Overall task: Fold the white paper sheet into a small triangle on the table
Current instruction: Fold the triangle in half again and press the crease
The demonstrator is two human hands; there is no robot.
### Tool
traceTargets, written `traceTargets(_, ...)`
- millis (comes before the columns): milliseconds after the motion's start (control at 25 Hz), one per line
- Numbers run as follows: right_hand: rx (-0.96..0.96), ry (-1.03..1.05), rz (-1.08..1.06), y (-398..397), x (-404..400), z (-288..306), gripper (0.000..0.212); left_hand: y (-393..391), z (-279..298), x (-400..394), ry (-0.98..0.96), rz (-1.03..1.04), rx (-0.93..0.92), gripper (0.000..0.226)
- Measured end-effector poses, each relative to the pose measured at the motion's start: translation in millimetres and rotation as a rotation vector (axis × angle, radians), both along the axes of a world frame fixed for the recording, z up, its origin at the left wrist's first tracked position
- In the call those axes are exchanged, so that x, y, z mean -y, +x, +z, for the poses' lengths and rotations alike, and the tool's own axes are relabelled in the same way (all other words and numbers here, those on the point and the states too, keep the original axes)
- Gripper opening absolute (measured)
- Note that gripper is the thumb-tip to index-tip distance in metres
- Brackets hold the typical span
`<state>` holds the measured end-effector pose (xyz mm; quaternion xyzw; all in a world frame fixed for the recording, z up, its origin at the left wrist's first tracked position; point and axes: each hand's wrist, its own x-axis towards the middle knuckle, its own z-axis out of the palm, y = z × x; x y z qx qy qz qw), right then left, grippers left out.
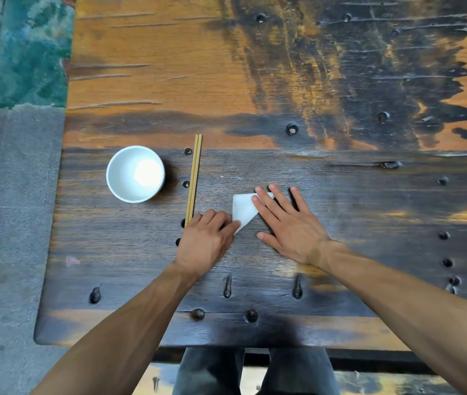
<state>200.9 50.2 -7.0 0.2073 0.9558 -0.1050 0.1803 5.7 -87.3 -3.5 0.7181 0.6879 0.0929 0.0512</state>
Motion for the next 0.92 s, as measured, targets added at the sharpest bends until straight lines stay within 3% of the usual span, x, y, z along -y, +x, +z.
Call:
traceTargets(80,-0.076,-0.021,-0.094,1.1,1.9,-1.5,0.072,0.4,0.8,-0.5,0.0,0.049,0.042,0.014)
traceTargets(240,-0.205,-0.049,-0.539,5.5,-10.8,1.3,0.059,-1.5,2.2,-1.2,-0.001,0.091,0.082,0.012)
traceTargets(440,-0.262,0.093,-0.299,19.7,-12.4,0.8,0.051,0.5,0.7,0.4,-0.021,0.066,0.057,0.012)
traceTargets(640,-0.433,0.029,-0.566,4.9,-19.2,0.2,0.025,-0.7,0.6,-0.1,-0.033,0.082,0.08,0.013)
traceTargets(920,-0.384,-0.088,-0.611,-8.4,-37.1,-2.4,0.009,-1.7,-1.5,0.8,-0.033,0.069,0.048,0.013)
